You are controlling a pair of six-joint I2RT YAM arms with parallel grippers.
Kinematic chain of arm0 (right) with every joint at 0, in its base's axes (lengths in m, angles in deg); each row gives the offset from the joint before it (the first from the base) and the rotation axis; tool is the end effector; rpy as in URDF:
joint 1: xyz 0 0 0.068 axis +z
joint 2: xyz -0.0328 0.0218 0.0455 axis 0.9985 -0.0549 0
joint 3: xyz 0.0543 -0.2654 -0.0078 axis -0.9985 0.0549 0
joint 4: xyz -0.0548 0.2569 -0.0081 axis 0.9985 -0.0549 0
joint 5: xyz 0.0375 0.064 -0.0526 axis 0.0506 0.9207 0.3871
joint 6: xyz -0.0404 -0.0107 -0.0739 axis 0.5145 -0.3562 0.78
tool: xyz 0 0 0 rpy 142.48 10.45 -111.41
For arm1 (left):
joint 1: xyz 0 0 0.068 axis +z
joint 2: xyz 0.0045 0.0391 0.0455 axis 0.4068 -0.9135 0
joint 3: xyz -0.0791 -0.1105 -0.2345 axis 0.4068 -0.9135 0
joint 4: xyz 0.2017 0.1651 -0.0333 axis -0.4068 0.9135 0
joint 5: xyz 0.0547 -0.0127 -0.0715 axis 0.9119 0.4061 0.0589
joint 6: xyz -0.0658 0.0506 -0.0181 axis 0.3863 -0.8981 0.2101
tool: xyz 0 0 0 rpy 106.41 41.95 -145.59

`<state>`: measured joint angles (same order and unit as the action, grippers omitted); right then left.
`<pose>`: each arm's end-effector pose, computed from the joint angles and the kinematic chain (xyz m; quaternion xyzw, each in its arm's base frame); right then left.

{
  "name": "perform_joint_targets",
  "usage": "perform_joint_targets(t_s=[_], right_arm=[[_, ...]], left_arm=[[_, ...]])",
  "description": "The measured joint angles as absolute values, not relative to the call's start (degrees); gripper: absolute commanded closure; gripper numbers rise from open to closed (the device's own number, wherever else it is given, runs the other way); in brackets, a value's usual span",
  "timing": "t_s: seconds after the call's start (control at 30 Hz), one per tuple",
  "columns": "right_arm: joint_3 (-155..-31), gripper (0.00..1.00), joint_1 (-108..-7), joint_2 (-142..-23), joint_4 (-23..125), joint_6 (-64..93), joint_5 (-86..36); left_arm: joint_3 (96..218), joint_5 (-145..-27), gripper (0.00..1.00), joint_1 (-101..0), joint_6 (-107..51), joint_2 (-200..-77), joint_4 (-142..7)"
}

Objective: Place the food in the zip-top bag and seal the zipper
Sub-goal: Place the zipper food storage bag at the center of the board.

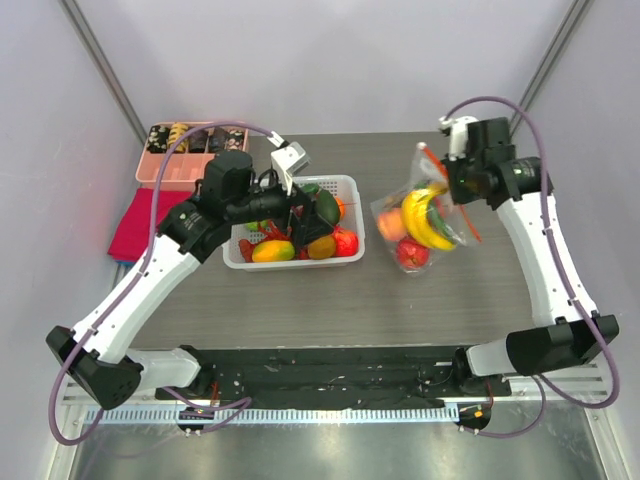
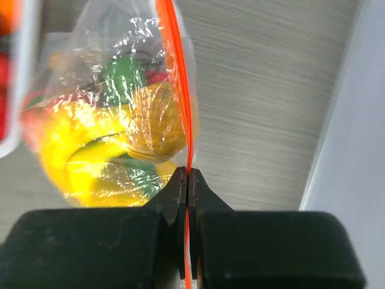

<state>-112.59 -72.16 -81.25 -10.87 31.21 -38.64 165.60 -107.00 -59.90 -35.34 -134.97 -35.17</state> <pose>0.2871 0.0667 0.3882 -0.1771 0.9114 -0.0364 0.3698 0.2220 -0.2056 0.4121 0.3541 0.7279 -0.3835 0.4447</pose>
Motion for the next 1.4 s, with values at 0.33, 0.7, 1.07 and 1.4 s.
perform_joint_targets(t_s=[0.33,0.7,1.07,1.4], right_arm=[[-106.30,0.99,-97.62,-79.79,-6.66,43.67,-31.13],[-77.79,0.99,-95.54,-80.44,9.67,45.18,-28.13],[-75.76,0.76,-82.91,-85.49,21.78,35.87,-24.26],[-80.42,0.14,-82.60,-81.60,16.67,29.12,-14.16]], left_arm=[[159.41,-105.99,0.00,-58.18,-33.70,-133.57,-37.86],[155.68,-102.80,0.00,-57.91,-32.26,-132.89,-38.50],[151.81,-101.42,0.00,-55.73,-27.21,-130.64,-37.69],[155.89,-108.16,0.00,-40.14,-21.90,-133.40,-29.82]])
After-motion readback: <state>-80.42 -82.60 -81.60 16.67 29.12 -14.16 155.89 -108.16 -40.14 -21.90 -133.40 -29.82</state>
